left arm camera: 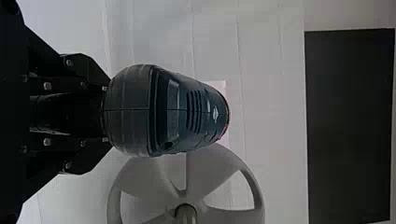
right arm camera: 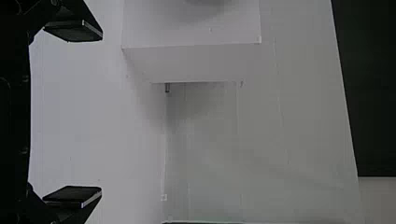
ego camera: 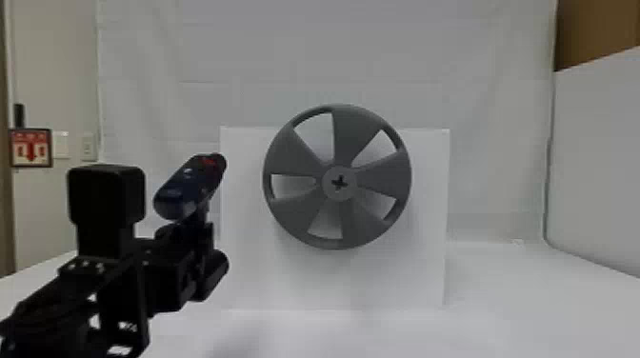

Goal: Grasp the drill and bring into the middle of wheel

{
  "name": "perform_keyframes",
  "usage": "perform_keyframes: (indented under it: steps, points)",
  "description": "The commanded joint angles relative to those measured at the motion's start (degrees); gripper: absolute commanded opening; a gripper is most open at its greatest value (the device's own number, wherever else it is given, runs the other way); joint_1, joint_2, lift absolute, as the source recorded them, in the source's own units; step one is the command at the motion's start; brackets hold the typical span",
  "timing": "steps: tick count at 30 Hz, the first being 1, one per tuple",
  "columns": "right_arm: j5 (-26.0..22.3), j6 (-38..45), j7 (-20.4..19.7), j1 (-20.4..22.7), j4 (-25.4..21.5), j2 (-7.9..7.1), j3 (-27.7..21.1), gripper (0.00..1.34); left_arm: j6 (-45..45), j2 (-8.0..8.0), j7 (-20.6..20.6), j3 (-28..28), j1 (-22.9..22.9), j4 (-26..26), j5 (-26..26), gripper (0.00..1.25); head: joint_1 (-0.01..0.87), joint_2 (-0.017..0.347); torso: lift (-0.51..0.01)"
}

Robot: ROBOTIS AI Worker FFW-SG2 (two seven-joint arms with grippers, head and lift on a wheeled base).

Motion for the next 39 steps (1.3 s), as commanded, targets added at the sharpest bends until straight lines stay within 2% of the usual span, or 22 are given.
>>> perform_keyframes:
  steps: [1, 5, 15, 22, 32, 39]
  points:
    - [0.0, 0.4, 0.0, 0.3, -0.3, -0.26, -0.7, 1.20, 0.0, 0.53, 0.0, -1.9, -0.6, -0.7, 4.7, 0.06, 0.054, 0.031, -0.403]
    - [0.0, 0.8, 0.0, 0.3, -0.5, -0.61, -0.7, 1.20, 0.0, 0.79, -1.2, -3.4, -1.1, -0.7, 5.7, 0.06, 0.054, 0.031, -0.403]
    - [0.0, 1.2, 0.0, 0.3, -0.6, -0.87, -0.6, 1.20, 0.8, 0.88, -1.1, -6.8, -2.5, -0.7, 5.7, 0.06, 0.054, 0.031, -0.403]
    - [0.1, 1.3, 0.0, 0.1, -0.6, -0.87, 0.0, 1.20, 1.0, 0.00, -1.1, -8.6, -4.2, 0.5, 6.2, 0.06, 0.054, 0.031, -0.403]
    - [0.4, 1.4, 0.0, 0.0, -0.6, -0.87, 0.7, 1.20, 0.5, -2.02, -1.2, -11.0, -6.4, 5.3, 7.1, 0.06, 0.054, 0.031, -0.403]
    - [0.4, 1.5, 0.0, -0.2, -0.6, -0.87, 1.1, 1.20, -0.8, -2.72, -1.9, -12.2, -7.5, 8.1, 7.1, 0.06, 0.054, 0.031, -0.403]
